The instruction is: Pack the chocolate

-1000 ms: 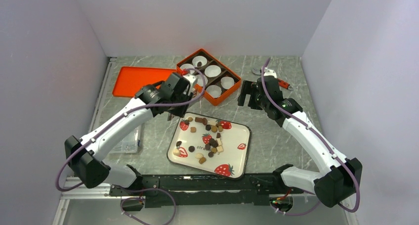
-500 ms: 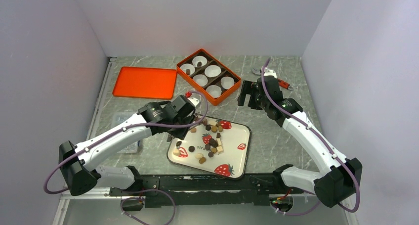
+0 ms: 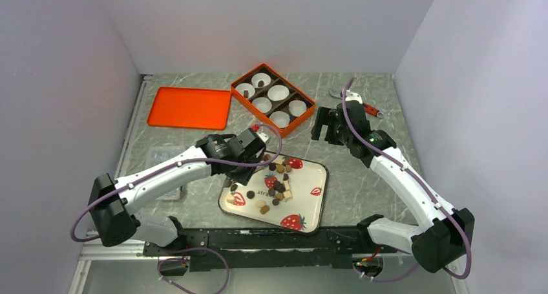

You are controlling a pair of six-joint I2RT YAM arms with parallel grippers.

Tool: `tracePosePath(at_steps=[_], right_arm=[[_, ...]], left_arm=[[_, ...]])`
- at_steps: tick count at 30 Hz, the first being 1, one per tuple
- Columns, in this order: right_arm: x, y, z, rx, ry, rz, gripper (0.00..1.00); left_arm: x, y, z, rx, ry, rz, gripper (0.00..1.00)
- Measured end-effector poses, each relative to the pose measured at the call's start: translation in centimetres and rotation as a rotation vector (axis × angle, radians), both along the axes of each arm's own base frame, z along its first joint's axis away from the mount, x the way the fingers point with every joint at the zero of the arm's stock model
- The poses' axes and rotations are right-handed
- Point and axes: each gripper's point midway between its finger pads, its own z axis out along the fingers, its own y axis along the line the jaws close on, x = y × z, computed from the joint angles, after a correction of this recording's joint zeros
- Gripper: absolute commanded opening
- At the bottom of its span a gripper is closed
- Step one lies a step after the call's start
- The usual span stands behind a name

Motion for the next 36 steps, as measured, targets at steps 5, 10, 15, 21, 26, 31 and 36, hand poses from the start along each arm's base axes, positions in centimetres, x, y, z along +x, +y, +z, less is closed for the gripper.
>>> tracePosePath(at_steps=[5,10,15,21,26,31,36], right_arm=[[-0.1,-0.1,0.2,0.001,-0.007,-0.002,1.00],[-0.1,-0.1,0.0,0.000,-0.004,-0.003,1.00],[-0.2,-0.2,-0.2,-0.003,0.000,-0.004,1.00],[-0.2,-0.3,-0.2,-0.004,0.001,-0.006,1.00],[-0.2,-0.3,-0.2,-0.004,0.001,-0.007,1.00],[-0.2,-0.3,-0.2,-0.004,0.001,-0.007,1.00],[-0.2,-0.3,-0.2,-0.004,0.001,-0.007,1.00]], left_arm=[[0.3,-0.5,-0.3,-0.005,-0.003,-0.002,0.42],[0.4,-0.8,-0.6,-0.004,-0.002,-0.005,0.42],[0.6,-1.1,-1.4,0.016,0.012,-0.005,0.41],[0.7,-1.2,-1.9,0.028,0.020,-0.005,0.41],[0.7,-1.2,-1.9,0.031,0.020,-0.004,0.41],[0.7,-0.9,-1.9,0.042,0.019,-0.001,0.41],[0.6,-0.6,-1.6,0.046,0.012,0.002,0.41]])
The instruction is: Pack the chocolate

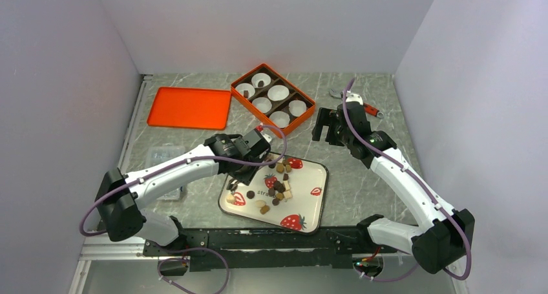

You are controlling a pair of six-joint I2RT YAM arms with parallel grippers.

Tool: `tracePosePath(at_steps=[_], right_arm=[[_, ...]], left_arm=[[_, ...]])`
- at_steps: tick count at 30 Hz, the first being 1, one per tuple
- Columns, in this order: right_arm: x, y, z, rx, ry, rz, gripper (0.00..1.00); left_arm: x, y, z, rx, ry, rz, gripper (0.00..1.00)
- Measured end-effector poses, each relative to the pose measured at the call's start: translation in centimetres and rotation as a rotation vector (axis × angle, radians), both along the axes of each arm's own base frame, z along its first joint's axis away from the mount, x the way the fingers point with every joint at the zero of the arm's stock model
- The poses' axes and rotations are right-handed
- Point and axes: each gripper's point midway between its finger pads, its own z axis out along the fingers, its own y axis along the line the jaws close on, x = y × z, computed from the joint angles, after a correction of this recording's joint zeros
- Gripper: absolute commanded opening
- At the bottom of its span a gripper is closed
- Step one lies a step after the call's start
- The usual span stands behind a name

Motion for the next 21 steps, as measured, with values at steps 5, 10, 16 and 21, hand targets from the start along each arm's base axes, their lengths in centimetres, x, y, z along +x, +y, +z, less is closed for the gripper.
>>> tracePosePath(at_steps=[5,10,16,21], right_arm=[[0.01,0.00,-0.02,0.000,0.001,0.000,1.00],[0.00,0.00,-0.03,0.000,0.001,0.000,1.00],[0.01,0.00,-0.02,0.000,0.001,0.000,1.00],[0.00,0.00,-0.03,0.000,0.001,0.000,1.00]], left_arm=[[-0.12,0.20,0.29,-0.003,-0.003,0.000,0.41],[-0.19,0.28,0.38,-0.003,-0.003,0.000,0.41],[-0.41,0.20,0.57,-0.015,0.003,-0.009,0.42],[-0.89,-0.19,0.58,-0.026,0.017,-0.029,0.42]])
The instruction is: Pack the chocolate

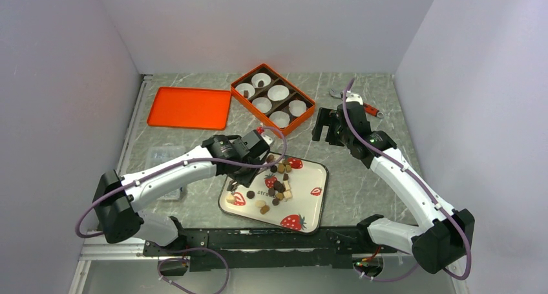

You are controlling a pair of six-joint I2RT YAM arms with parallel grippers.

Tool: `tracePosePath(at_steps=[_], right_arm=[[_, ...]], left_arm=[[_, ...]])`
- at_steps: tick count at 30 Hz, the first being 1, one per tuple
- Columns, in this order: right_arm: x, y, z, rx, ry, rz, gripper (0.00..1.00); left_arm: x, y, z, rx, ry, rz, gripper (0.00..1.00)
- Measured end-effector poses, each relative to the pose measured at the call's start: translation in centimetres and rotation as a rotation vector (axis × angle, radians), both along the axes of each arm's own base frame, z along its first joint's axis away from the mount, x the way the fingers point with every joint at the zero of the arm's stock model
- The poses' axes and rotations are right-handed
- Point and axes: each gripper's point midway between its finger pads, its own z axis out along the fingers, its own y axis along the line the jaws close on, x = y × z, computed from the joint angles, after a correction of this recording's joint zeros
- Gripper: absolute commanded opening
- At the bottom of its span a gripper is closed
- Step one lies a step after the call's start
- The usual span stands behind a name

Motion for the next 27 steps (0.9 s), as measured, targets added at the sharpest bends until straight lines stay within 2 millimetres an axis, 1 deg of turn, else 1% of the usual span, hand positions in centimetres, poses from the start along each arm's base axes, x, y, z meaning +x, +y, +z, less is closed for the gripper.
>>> tracePosePath(at_steps=[7,14,19,27], right_arm=[[0.0,0.0,0.0,0.000,0.000,0.000,1.00],[0.0,0.0,0.0,0.000,0.000,0.000,1.00],[0.0,0.0,0.0,0.000,0.000,0.000,1.00],[0.0,0.0,0.0,0.000,0.000,0.000,1.00]], left_arm=[[-0.5,-0.7,0.8,-0.010,-0.009,-0.030,0.43],[0.5,-0.2,2.1,0.010,-0.069,0.001,0.44],[0.6,0.0,2.1,0.018,-0.075,0.005,0.43],[0.5,-0.3,1.7,0.019,-0.058,-0.010,0.43]])
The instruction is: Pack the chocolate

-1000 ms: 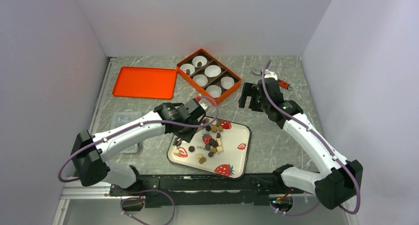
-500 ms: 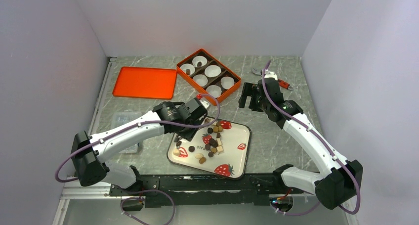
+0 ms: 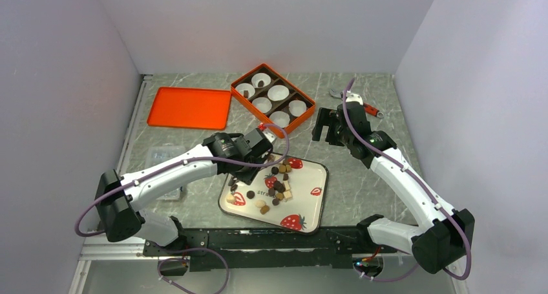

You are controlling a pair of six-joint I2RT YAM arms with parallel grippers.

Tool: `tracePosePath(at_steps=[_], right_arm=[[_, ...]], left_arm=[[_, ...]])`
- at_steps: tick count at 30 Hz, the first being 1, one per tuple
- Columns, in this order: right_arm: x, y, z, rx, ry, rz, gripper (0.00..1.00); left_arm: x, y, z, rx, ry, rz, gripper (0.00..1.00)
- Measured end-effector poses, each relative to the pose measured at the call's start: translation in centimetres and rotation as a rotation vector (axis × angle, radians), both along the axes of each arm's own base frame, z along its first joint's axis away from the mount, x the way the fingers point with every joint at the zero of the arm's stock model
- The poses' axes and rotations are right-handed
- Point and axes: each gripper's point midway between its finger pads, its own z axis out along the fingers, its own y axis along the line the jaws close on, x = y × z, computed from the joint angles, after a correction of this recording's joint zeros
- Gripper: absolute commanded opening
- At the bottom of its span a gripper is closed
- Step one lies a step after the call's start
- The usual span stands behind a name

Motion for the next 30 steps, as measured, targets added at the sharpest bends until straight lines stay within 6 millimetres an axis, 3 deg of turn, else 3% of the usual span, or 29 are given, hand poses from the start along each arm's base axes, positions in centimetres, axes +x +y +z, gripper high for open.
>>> tracePosePath(at_steps=[30], right_arm=[[0.0,-0.1,0.0,0.000,0.000,-0.002,1.00]], left_arm=[[0.5,-0.8,-1.7,0.018,0.019,-0.002,0.41]])
